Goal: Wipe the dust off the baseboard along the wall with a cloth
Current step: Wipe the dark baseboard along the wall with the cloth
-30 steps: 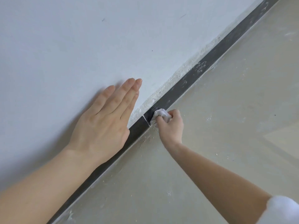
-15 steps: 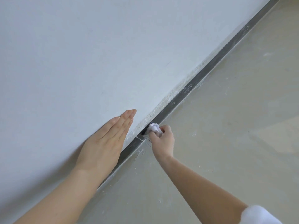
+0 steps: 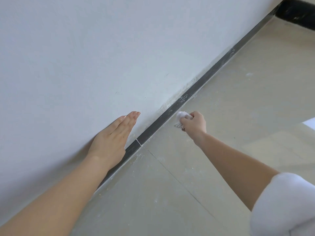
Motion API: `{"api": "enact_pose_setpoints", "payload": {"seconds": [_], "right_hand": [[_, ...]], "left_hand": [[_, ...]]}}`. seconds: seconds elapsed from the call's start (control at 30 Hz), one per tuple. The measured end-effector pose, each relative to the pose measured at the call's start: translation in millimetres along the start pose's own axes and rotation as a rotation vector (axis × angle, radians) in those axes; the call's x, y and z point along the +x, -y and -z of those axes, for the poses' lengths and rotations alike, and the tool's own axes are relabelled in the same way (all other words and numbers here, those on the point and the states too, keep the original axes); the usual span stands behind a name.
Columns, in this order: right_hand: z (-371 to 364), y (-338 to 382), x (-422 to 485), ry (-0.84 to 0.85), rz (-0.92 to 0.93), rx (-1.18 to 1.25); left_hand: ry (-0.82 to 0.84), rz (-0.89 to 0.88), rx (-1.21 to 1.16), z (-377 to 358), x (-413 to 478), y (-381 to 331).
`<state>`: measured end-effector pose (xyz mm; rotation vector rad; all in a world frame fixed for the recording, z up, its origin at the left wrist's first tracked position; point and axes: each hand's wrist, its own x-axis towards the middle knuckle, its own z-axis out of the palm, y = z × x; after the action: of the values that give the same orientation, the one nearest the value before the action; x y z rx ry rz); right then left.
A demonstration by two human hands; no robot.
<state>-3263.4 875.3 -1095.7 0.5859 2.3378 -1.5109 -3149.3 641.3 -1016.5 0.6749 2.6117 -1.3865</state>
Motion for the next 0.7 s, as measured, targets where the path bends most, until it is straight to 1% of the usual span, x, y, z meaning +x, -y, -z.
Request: {"api": "enact_pose_setpoints", "payload": {"seconds": [0.1,0.2,0.33,0.47,0.57,0.7], "right_hand": [[37,34,-16,0.141,0.163,-0.182],[72,67,-21,0.233,0.273,-0.35],[103,93,-12,0.264,0.357,-0.426],[123,101,-1,0.309,0.378,-0.442],[133,95,14,0.396,0.358,-0.453],[130,81,37,0.52,0.361,-0.534]], "left_hand": [[-0.001,0.027,-0.063,4,2,4],[0.061,0.034,-0.127,11,3,5],[0.126,0.079,-0.193,25,16,7],[0.084,0.142,-0.247,50,62,11],[0.043,0.191,-0.248,59,90,3],[-0.04,0.256,-0.189,50,96,-6]]}}
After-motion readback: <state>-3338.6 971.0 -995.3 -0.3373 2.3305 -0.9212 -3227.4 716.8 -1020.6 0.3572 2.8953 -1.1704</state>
